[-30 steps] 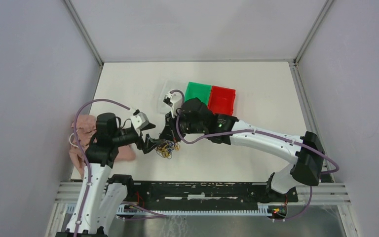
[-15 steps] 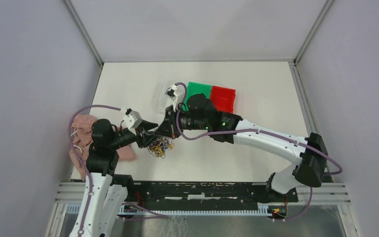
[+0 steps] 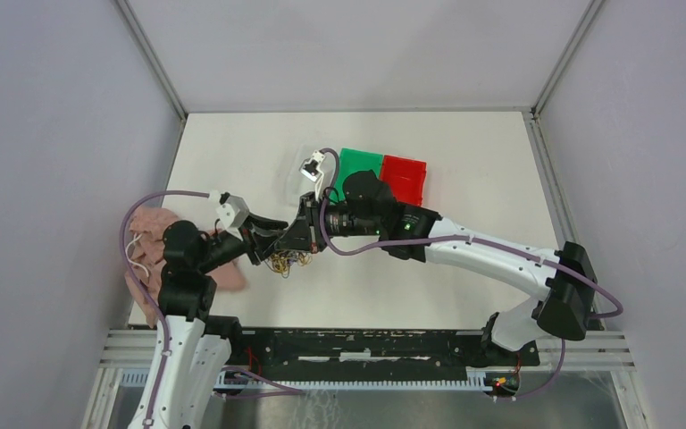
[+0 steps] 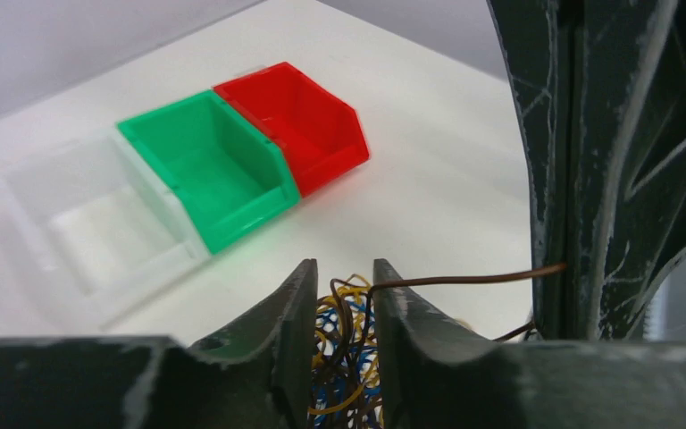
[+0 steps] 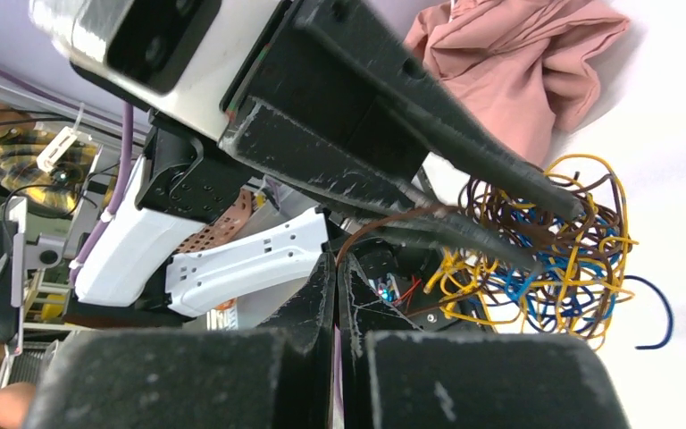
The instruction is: Untangle the cables
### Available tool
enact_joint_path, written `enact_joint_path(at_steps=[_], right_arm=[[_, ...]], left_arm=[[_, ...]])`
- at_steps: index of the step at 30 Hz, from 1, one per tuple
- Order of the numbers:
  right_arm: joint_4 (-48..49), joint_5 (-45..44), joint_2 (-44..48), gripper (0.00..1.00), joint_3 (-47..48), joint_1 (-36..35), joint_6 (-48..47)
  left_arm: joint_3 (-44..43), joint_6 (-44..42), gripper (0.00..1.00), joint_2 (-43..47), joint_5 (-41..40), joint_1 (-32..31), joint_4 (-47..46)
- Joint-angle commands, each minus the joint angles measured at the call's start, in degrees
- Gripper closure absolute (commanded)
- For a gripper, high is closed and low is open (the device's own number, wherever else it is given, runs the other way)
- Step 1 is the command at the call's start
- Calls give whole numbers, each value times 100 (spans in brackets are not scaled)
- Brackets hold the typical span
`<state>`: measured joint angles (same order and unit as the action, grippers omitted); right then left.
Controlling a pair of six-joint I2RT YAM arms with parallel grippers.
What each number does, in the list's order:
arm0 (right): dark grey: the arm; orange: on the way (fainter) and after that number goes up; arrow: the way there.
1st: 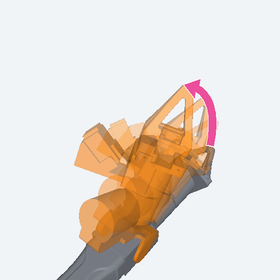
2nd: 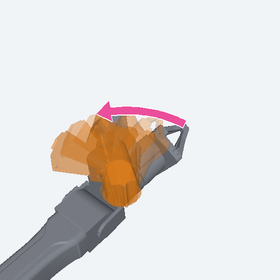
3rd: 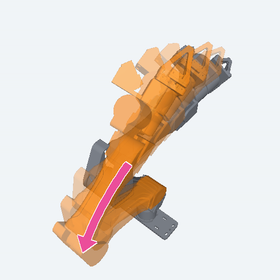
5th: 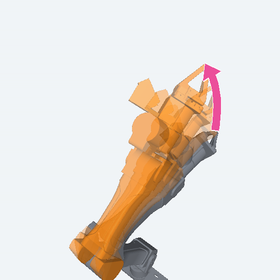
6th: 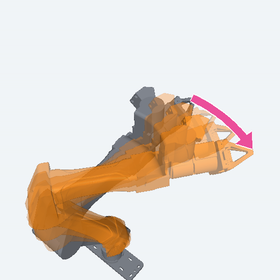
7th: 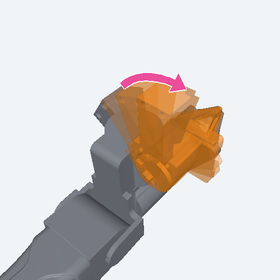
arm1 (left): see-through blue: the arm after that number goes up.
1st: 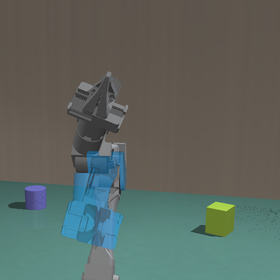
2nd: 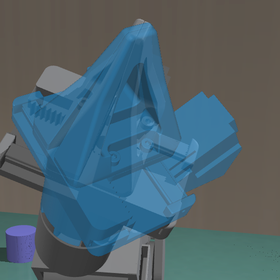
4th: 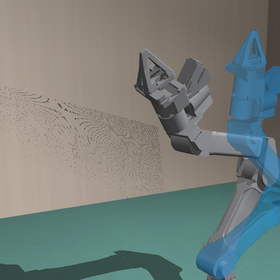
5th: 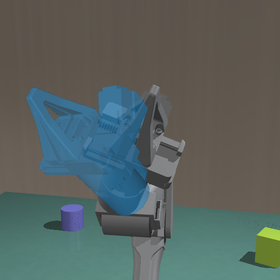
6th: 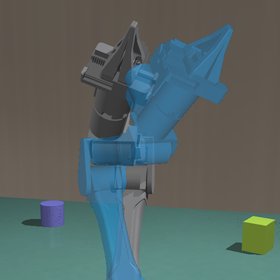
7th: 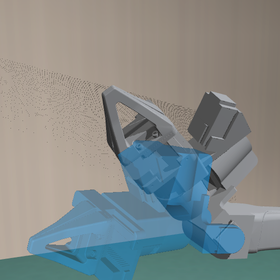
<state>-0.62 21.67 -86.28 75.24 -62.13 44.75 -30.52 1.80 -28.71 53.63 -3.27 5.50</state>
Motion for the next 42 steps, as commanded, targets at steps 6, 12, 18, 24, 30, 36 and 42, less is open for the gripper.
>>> enact_joint_path(at_steps=[6, 12, 18, 24, 30, 36, 42], right_arm=[[584, 309, 235, 100, -45, -19, 265], [598, 355, 164, 100, -39, -11, 332], [568, 307, 250, 93, -151, -11, 325], [553, 267, 527, 58, -357, 107, 341], [396, -128, 1417, 35, -919, 480, 262], [147, -564, 1869, 24, -1448, 929, 95], [317, -608, 1230, 14, -1262, 945, -4]], left_arm=[[-166, 895, 49, 59, 778, 6, -351], [-226, 1402, 52, 8, 790, 2, -619], [-228, 2503, 87, 29, 859, 4, -1373], [-228, 2846, 97, 81, 793, 2, -1582], [-296, 2843, 97, 80, 740, 2, -1587], [-399, 2893, 97, 9, 689, -1, -1644], [-530, 3038, 97, -82, 637, -7, -1779]])
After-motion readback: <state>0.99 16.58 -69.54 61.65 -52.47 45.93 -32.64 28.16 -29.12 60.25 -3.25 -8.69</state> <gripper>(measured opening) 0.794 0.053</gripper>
